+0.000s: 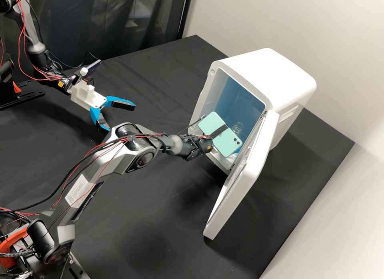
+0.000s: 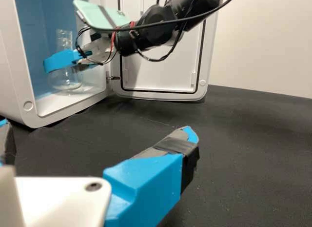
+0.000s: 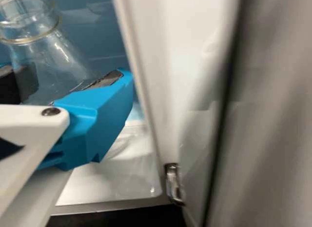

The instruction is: Take the flask out of the incubator

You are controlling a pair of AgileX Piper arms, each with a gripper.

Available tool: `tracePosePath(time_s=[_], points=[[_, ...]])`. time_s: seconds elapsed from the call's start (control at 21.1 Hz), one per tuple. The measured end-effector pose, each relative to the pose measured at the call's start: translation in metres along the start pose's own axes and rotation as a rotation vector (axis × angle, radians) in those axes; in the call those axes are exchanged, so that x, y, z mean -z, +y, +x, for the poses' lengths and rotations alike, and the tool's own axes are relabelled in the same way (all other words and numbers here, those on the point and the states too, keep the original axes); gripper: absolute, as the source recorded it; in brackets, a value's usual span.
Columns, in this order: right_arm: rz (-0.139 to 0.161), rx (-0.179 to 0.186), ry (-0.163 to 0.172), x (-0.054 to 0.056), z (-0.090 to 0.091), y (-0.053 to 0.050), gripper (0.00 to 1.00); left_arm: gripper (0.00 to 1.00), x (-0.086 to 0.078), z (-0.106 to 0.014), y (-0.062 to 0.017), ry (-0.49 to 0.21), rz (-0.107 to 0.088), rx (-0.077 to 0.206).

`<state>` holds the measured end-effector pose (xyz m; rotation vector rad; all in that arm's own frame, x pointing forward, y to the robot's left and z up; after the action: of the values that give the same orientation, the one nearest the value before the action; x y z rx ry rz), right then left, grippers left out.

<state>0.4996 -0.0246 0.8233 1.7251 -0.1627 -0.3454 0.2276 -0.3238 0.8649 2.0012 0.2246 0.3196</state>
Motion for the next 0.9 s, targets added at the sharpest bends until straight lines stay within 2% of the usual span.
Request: tracePosePath(time_s=[0.09, 0.19, 0.33, 0.47, 0.66, 0.9], points=[[0.011, -0.007, 0.007, 0.002, -0.007, 0.008, 0.00, 1.00, 0.000, 0.000, 0.0000, 0.000, 0.000, 0.000], [0.016, -0.007, 0.015, 0.005, -0.012, 0.010, 0.00, 1.00, 0.000, 0.000, 0.0000, 0.000, 0.000, 0.000], [0.022, -0.033, 0.055, 0.011, -0.019, 0.017, 0.00, 1.00, 0.000, 0.000, 0.0000, 0.000, 0.000, 0.000], [0.046, -0.054, 0.075, 0.015, -0.022, 0.025, 0.00, 1.00, 0.000, 0.000, 0.0000, 0.000, 0.000, 0.000], [0.068, -0.056, 0.078, 0.016, -0.032, 0.029, 0.00, 1.00, 0.000, 0.000, 0.0000, 0.000, 0.000, 0.000], [0.060, -0.065, 0.091, 0.019, -0.036, 0.032, 0.00, 1.00, 0.000, 0.000, 0.0000, 0.000, 0.000, 0.000]])
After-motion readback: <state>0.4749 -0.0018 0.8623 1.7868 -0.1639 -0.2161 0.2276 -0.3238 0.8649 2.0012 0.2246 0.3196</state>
